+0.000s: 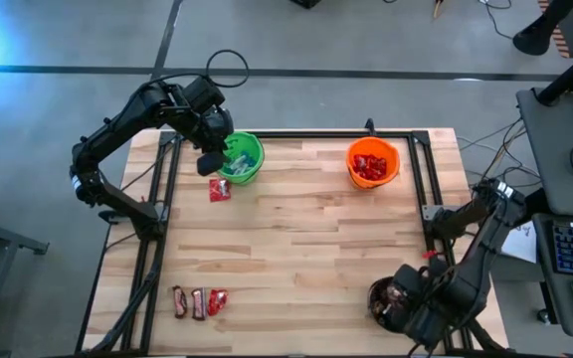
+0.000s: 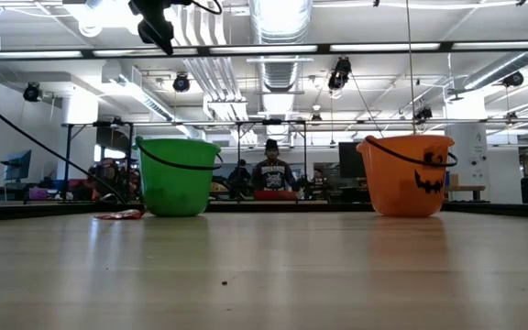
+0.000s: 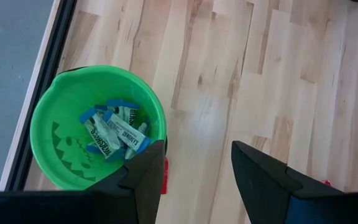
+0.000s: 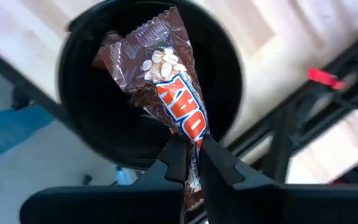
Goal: Sort candy
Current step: Put the brown candy into the black bucket
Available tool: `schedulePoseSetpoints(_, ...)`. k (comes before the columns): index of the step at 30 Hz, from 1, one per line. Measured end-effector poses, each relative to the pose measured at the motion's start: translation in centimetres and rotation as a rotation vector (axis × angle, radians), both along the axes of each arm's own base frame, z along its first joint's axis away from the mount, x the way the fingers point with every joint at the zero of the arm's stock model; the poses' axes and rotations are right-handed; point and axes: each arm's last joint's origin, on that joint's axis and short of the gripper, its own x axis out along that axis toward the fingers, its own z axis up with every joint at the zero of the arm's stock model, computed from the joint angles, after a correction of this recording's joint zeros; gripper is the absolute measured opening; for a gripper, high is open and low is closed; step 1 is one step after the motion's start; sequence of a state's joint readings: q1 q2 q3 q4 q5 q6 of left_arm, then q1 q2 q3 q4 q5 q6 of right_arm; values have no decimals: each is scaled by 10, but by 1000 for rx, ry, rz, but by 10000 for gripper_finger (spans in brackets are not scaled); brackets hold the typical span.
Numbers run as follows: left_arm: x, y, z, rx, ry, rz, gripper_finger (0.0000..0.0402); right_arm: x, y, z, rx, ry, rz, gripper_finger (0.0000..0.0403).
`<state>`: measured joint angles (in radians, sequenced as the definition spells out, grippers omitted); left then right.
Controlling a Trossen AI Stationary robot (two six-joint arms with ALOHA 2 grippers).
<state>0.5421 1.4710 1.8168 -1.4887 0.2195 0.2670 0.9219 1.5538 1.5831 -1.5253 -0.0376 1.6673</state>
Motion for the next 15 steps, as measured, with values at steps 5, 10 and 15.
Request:
schedulePoseSetpoints(5, 0, 0, 0, -3, 0, 6, 168, 4, 5, -7, 42, -32, 3, 13)
schedulePoseSetpoints(10, 0, 0, 0, -7, -1, 12, 168, 4, 6, -12, 46, -26, 1, 13)
schedulePoseSetpoints(15, 0, 0, 0, -7, -1, 13, 168, 5, 7, -16, 28, -11, 3, 24)
